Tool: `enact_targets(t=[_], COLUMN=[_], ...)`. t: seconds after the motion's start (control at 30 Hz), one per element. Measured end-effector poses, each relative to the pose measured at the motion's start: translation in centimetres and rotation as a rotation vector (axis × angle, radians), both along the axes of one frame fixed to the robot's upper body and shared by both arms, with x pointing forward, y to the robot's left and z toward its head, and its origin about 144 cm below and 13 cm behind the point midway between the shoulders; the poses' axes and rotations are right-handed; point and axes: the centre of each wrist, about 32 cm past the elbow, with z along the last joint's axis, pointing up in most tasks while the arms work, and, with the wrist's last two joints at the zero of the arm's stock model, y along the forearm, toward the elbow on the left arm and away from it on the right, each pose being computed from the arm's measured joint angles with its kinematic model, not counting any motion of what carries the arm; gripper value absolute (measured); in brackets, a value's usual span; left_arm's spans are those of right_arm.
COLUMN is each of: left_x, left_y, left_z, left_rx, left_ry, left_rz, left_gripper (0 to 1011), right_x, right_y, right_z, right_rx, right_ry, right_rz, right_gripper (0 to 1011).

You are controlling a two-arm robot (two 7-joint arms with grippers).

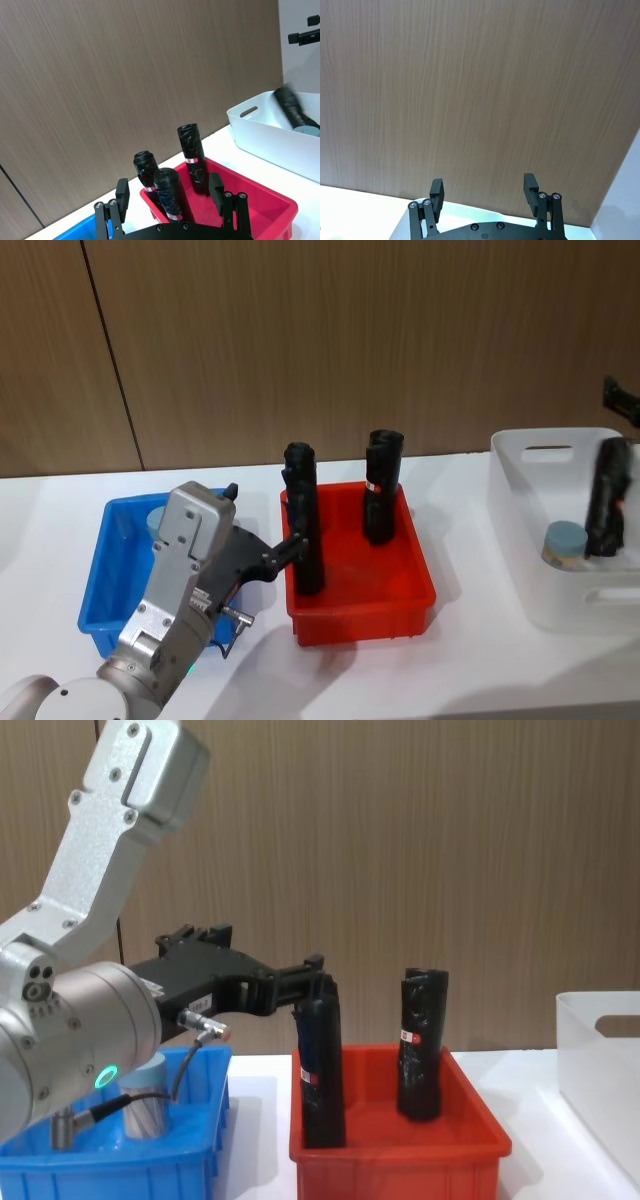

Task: Pick the cotton swabs from the blue box and place them into the white box.

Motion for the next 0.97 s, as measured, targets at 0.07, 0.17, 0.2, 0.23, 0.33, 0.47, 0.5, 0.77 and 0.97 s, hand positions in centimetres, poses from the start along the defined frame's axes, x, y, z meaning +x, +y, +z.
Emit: enact_targets(t=[0.07,0.17,0.2,0.23,0.33,0.47,0.5,0.77,0.97], left_x=[0.00,0.00,0.00,0.00,0.00,0.00,0.00,0.00,0.00], left_y=[0.00,0.00,0.00,0.00,0.00,0.00,0.00,0.00,0.00], left_z=[0.00,0.00,0.00,0.00,0.00,0.00,0.00,0.00,0.00], left_rx=[0.000,0.000,0.000,0.000,0.000,0.000,0.000,0.000,0.000], left_ry=[0.000,0.000,0.000,0.000,0.000,0.000,0.000,0.000,0.000], left_rz=[0.000,0.000,0.000,0.000,0.000,0.000,0.000,0.000,0.000], left_gripper=[1004,1004,1004,1004,1004,1004,1004,1004,1004], right_x=[0.00,-0.02,-0.04,-0.05,-0.07,-0.11,-0.12,-0.15,-0.18], right_y=[-0.04,-0.12,-0.14,-0.15,-0.18,-0.22,-0.23,-0.25,-0.28], right_z=[0.00,0.01,-0.01,-0.01,-0.02,-0.03,-0.04,-0.04,-0.03], right_rx=[0.000,0.001,0.001,0.001,0.001,0.002,0.002,0.003,0.003], right_ry=[-0.001,-0.004,-0.005,-0.005,-0.006,-0.007,-0.008,-0.009,-0.010], right_rz=[-0.001,-0.001,-0.001,-0.001,0.000,0.001,0.002,0.003,0.003], right_gripper=[1002,1002,1002,1002,1002,1002,1002,1002,1002])
